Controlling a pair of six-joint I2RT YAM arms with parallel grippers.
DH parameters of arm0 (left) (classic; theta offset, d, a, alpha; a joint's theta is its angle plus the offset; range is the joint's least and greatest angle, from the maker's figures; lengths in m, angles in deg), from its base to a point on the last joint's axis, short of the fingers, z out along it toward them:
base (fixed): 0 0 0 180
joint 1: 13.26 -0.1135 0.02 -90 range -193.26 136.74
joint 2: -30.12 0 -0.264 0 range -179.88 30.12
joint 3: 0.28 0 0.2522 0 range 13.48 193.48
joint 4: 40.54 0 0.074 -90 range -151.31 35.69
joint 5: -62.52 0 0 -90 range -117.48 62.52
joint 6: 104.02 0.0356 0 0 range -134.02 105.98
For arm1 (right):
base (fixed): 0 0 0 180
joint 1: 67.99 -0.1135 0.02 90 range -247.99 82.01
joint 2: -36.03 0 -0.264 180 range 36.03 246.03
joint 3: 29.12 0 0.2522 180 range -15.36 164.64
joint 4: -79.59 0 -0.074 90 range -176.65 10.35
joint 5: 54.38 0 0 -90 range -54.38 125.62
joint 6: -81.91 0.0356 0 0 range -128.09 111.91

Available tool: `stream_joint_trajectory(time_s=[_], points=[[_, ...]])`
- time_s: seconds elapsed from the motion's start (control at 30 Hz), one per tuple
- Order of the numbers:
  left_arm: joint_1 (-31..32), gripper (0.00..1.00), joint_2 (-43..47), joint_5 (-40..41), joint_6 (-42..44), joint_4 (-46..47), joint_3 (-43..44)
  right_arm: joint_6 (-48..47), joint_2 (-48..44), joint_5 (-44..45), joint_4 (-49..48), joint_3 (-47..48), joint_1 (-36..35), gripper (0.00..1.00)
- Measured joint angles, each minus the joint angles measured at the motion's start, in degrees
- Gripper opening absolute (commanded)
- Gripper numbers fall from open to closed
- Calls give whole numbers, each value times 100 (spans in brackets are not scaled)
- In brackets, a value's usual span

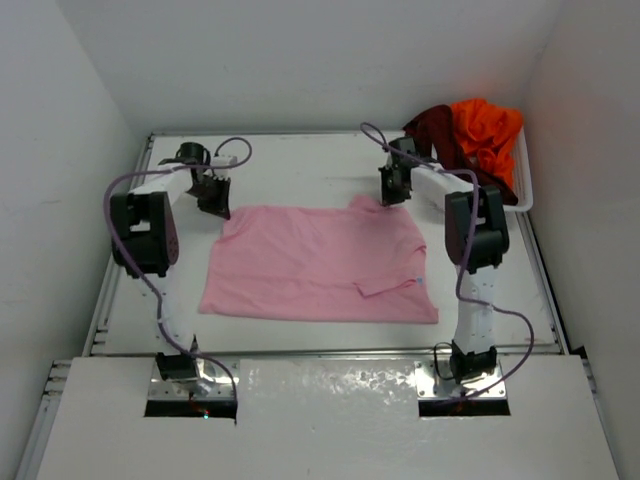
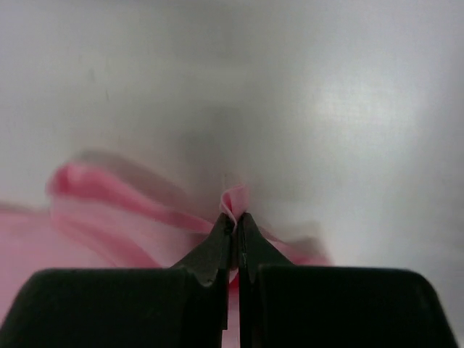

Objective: Fold and stack the t-shirts
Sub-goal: Fold the other side of the tshirt into a rectangle

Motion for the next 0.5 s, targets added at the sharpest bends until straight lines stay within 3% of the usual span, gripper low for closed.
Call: stream_joint_trajectory(time_s=[0.33, 0.5], points=[[-2, 0, 2579, 227, 1497, 476, -1832, 205, -4301, -103, -619, -4118, 44, 0], [-2, 0, 2728, 455, 2050, 409, -2643, 463, -5112, -101, -789, -5396, 42, 0]])
